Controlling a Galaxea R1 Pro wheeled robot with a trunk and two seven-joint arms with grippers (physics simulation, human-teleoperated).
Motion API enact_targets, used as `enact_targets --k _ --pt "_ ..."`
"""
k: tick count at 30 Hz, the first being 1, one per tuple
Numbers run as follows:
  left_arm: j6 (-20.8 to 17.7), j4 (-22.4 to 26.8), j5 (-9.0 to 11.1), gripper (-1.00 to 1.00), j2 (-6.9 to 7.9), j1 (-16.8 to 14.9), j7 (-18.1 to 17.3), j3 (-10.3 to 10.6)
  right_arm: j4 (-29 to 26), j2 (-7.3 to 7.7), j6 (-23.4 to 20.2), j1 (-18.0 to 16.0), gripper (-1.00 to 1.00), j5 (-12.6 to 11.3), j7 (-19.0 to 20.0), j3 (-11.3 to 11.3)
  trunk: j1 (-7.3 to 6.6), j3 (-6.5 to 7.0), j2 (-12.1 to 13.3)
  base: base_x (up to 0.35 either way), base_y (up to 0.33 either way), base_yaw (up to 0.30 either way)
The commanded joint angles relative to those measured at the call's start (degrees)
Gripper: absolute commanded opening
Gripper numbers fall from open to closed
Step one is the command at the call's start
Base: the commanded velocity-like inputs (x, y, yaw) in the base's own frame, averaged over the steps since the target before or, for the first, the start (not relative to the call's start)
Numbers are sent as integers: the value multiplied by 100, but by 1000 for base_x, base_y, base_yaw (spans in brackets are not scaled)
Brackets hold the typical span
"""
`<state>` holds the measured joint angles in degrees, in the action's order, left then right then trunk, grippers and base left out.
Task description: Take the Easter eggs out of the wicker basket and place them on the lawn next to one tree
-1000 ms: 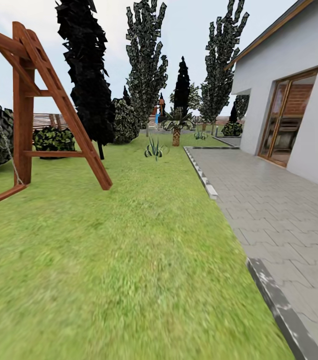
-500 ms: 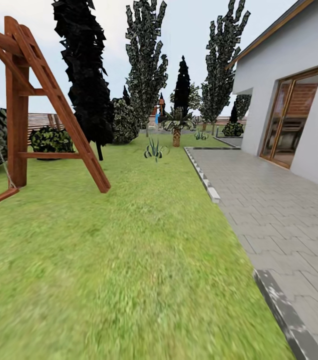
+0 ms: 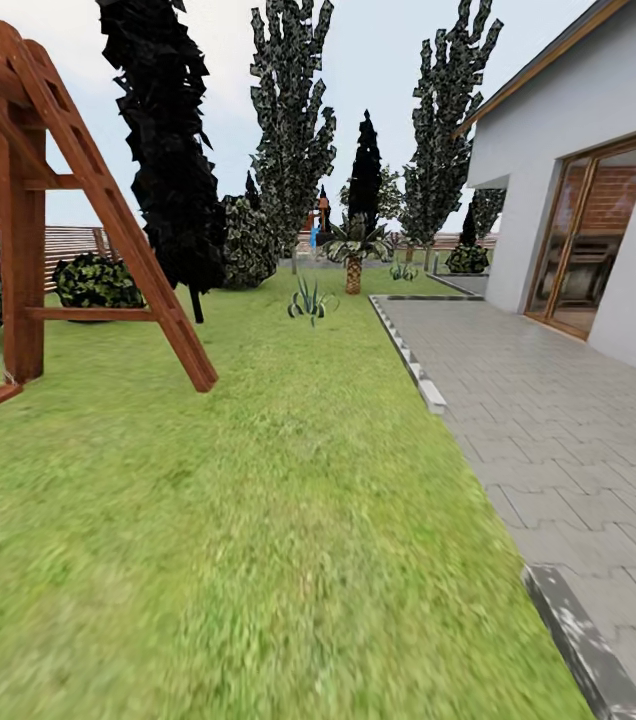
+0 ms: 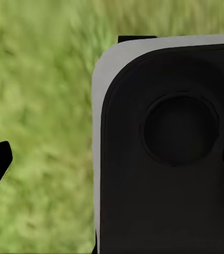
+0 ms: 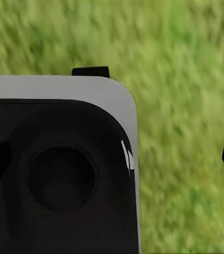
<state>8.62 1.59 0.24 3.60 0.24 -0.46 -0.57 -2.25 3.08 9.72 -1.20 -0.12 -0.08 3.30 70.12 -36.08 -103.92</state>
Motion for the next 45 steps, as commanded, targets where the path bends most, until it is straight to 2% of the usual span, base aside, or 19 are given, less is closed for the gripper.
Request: enact_targets --k 1,45 --pt "8 8 2 100 1 2 -4 -5 5 -1 21 -3 100 0 0 30 3 -4 -2 323 0 0" --pt "8 8 2 100 1 2 -5 -5 5 -3 21 -3 100 3 0 30 3 -4 -2 327 0 0"
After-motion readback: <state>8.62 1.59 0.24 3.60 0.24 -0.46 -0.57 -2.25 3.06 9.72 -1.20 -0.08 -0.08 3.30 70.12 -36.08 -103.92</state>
